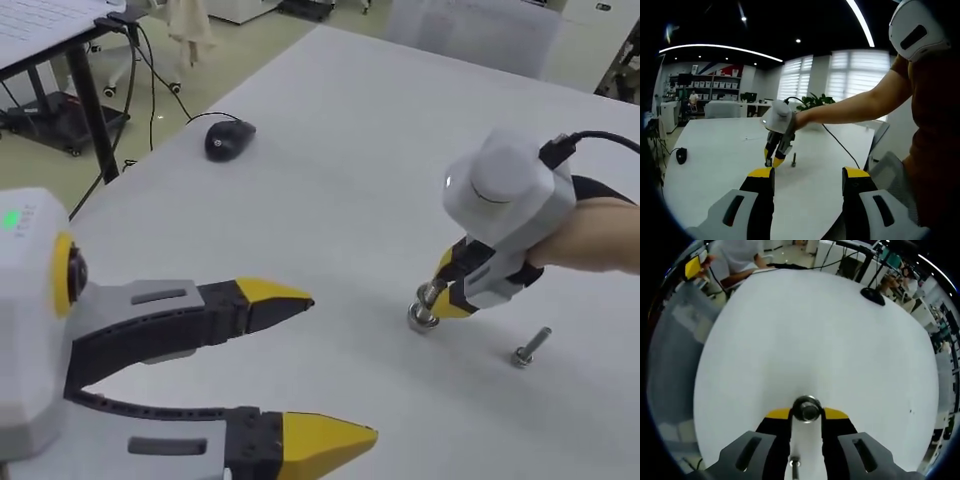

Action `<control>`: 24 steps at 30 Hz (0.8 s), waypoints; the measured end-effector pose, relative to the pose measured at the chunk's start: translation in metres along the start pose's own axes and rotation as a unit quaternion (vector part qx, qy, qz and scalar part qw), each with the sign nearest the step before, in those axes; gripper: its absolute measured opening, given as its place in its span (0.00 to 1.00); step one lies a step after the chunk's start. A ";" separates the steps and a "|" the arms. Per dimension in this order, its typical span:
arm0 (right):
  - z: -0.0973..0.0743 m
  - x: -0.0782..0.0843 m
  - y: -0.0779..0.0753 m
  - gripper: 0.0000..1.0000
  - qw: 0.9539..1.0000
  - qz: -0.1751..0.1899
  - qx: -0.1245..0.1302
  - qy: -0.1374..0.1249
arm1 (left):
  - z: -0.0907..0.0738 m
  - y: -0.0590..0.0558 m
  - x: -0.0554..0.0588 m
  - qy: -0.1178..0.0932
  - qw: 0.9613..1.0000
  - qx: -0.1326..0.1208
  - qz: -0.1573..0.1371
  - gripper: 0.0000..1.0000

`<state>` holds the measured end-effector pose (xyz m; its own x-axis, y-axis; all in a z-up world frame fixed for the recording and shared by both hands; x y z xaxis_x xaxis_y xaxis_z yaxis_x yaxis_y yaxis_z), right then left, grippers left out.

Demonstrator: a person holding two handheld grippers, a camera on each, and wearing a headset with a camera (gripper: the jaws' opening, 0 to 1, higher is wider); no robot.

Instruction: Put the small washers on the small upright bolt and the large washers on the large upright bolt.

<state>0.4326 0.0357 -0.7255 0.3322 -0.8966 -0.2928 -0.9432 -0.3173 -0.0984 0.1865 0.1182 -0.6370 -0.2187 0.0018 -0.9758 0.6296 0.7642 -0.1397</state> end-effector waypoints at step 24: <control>0.021 0.007 0.001 0.24 1.000 0.000 -0.008 0.007 | 0.003 0.004 0.002 -0.005 1.000 0.002 -0.006 0.53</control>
<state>0.4342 0.0358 -0.7473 0.3322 -0.9010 -0.2789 -0.9431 -0.3222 -0.0827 0.1905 0.1191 -0.6402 -0.2196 -0.0135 -0.9755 0.6305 0.7611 -0.1525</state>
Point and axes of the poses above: the centre of the closed fingertips' face, and the gripper's own axes: z roughly forward along the fingers, y roughly to its left, x roughly out of its underside, the point moved 7 cm from there along -z, roughly backward along the fingers, and after that the axes turned 2 degrees about z, right-handed, at the moved point
